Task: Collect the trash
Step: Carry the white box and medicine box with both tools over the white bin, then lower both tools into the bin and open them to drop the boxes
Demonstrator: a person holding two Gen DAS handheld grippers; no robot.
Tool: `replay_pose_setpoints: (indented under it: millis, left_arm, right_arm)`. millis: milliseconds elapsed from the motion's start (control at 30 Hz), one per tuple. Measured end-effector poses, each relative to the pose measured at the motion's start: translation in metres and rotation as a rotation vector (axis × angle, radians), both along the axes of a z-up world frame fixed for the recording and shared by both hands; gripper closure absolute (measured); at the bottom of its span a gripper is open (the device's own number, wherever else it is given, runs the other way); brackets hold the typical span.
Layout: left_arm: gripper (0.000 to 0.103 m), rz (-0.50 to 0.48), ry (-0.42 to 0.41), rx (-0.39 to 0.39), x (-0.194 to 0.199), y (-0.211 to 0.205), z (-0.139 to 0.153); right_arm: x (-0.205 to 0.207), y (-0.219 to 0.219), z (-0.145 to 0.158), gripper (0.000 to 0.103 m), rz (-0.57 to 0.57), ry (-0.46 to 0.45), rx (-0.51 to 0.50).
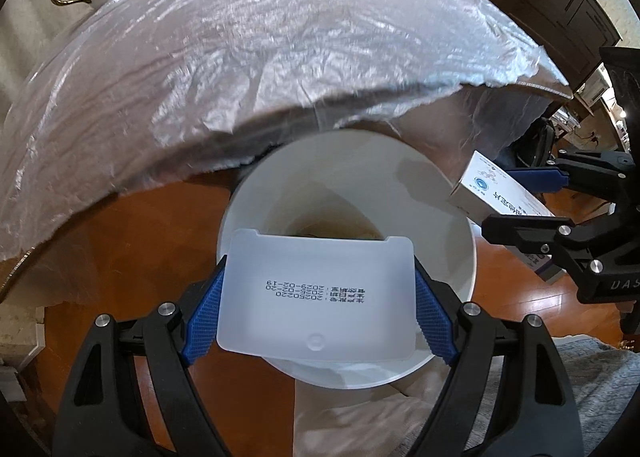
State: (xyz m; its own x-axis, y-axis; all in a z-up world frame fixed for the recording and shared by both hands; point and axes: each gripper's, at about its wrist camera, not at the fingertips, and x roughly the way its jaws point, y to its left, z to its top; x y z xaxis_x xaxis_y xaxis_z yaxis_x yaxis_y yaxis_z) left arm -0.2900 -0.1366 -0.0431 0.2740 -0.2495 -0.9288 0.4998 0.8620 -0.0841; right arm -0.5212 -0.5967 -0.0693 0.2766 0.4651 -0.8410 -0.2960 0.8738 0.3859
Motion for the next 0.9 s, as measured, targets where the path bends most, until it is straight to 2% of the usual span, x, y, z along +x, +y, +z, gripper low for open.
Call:
replay_pose_setpoints:
  millis: [400,900]
  left_arm:
    - [0.019,0.006,0.034,0.053,-0.003,-0.012,-0.029]
    - [0.019,0.019,0.065,0.091,0.008,-0.022,-0.054]
  right_arm:
    - [0.002,0.007,-0.030,0.052,-0.003,0.040,-0.028]
    - [0.009,0.013,-0.050,0.053,0.000,0.065,-0.053]
